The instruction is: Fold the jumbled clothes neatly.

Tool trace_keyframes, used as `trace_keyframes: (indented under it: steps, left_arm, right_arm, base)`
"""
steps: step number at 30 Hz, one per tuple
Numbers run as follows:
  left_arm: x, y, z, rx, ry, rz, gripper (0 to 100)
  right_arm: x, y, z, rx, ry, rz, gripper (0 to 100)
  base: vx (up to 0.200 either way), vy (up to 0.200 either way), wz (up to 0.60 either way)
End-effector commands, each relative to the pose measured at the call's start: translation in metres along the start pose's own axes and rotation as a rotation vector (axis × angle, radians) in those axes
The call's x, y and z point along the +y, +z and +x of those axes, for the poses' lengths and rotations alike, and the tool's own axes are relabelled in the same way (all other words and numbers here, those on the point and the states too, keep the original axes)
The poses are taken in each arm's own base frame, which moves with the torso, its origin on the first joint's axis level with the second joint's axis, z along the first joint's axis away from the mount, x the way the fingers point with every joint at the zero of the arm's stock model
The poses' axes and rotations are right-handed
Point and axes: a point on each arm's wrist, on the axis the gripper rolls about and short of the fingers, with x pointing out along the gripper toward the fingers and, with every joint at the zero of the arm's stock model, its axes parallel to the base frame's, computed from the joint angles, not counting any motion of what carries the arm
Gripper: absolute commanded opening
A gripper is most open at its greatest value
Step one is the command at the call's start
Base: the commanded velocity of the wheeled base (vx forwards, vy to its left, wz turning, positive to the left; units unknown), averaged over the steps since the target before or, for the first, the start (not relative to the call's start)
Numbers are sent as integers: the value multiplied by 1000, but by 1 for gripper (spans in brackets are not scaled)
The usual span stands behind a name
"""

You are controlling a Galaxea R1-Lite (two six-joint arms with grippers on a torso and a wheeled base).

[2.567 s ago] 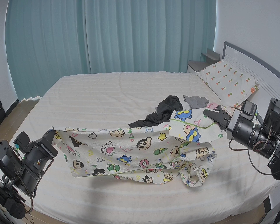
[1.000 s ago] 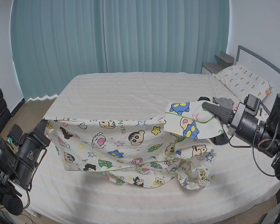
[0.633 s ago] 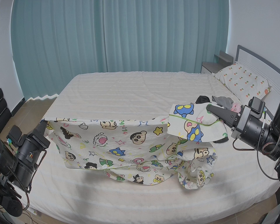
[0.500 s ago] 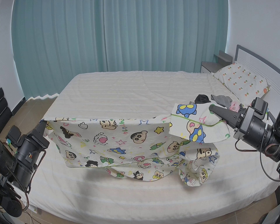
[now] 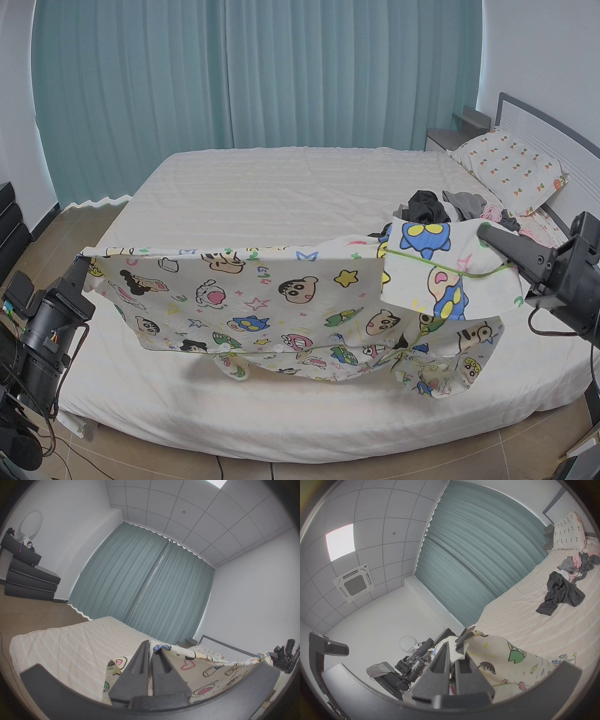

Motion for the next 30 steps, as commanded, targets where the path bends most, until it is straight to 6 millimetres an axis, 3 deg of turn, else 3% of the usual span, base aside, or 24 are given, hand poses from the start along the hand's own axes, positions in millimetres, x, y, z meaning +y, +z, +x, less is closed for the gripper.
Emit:
trace_keyframes:
  steps: [1,8,18,24,30]
  left_arm:
    - [-1,7,-8,-29,-15,-10,0]
    - [-2,12,-15,-41,-24,-14,0]
    - [-2,5,-25,92,-14,14,0]
    - [-1,-1,-19,144,7,29,0]
    - [-5,-7,-2,164,22,33,0]
  right_arm:
    - [16,5,-19,-28,62,-13,0]
    - [19,6,-24,-37,74,-11,0]
    - [-10,-11,-11,48,-43,22,0]
    - [-32,-14,2,69,-135,35,0]
    - [-47,-10,13,66,-187,26,0]
  base:
    - [0,0,0]
    - [0,0,0]
    - [0,0,0]
    - [0,0,0]
    - [0,0,0]
